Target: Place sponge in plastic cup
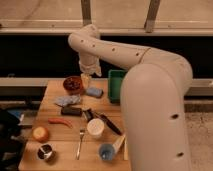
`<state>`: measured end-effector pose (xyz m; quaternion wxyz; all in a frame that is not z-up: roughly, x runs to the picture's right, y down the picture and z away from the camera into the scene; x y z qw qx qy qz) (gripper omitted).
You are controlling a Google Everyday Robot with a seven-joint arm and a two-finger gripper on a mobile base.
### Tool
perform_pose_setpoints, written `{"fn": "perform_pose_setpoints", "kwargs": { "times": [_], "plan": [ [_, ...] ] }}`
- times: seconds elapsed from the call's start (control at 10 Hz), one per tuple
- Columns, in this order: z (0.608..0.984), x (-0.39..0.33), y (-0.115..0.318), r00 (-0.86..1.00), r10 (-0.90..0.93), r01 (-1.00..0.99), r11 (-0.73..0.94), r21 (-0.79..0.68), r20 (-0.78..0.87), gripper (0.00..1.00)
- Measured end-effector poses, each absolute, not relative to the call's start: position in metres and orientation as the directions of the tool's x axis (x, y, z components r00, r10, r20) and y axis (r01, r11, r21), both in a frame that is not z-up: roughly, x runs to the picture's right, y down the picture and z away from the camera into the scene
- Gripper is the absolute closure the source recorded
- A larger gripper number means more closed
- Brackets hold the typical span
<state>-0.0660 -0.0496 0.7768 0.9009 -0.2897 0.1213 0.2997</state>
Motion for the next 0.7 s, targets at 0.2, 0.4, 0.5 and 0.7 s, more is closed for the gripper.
{"fn": "perform_pose_setpoints", "kwargs": {
  "times": [0.2, 0.4, 0.5, 0.7],
  "plan": [
    [0.805, -0.085, -0.043, 0.814, 0.423, -0.576, 0.667, -0.472, -0.397, 0.31],
    [0.833, -0.085, -0.028, 0.826, 0.389, -0.557, 0.669, -0.492, -0.407, 0.31],
    [0.838, -0.084, -0.027, 0.830, 0.383, -0.552, 0.671, -0.495, -0.405, 0.31],
    [0.852, -0.083, -0.032, 0.849, 0.359, -0.520, 0.693, -0.499, -0.388, 0.31]
  ]
}}
